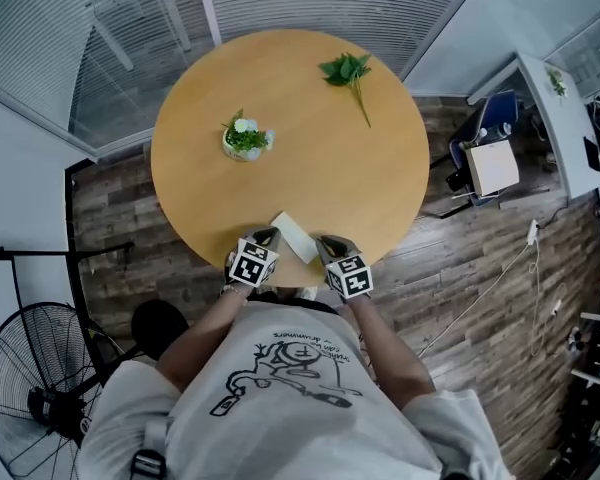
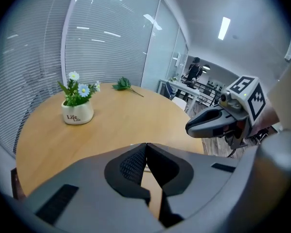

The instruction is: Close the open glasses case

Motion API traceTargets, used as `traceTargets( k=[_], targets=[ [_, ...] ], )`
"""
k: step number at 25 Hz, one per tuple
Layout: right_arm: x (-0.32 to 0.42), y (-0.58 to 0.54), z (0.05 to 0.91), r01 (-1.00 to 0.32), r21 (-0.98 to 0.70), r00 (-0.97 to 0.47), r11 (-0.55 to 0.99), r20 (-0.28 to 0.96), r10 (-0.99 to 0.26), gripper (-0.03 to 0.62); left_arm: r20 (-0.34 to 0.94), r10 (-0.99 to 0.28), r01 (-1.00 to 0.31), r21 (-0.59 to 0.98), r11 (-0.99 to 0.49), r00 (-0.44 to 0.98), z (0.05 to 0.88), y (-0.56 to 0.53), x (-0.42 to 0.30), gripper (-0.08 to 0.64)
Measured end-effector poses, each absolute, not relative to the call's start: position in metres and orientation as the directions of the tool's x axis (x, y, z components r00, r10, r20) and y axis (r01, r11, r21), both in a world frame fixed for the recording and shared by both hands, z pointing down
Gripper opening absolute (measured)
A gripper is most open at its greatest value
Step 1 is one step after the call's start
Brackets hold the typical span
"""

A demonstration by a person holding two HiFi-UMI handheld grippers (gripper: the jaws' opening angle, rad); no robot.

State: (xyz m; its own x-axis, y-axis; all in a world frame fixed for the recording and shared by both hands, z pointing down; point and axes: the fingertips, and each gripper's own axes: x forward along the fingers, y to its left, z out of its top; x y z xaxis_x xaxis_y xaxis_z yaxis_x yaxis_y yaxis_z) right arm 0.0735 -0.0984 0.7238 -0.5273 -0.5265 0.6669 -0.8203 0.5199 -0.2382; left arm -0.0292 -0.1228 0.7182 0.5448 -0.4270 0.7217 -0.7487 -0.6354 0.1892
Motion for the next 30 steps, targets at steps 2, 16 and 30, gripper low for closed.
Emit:
traceTargets(
  k=[2, 16, 30],
  targets=[
    [0.077, -0.104, 0.712, -0.828, -0.252, -0.528, 0.501, 0.65, -0.546, 0.046, 0.697, -0.444, -0.75, 0.205, -0.629, 0.563, 0.701, -0.126, -0.027, 0.02],
    [0.077, -0.129, 0.616, -0.823, -0.187, -0.541, 0.536, 0.541, -0.643, 0.038, 0.523, -0.562, -0.74, 0.228, -0.632, 0.641, 0.606, -0.145, -0.021, 0.02],
    [0.074, -0.137, 0.534, -0.818, -0.12, -0.55, 0.563, 0.452, -0.703, 0.037, 0.356, -0.641, -0.729, 0.232, -0.644, 0.68, 0.518, -0.151, -0.025, 0.02]
  ],
)
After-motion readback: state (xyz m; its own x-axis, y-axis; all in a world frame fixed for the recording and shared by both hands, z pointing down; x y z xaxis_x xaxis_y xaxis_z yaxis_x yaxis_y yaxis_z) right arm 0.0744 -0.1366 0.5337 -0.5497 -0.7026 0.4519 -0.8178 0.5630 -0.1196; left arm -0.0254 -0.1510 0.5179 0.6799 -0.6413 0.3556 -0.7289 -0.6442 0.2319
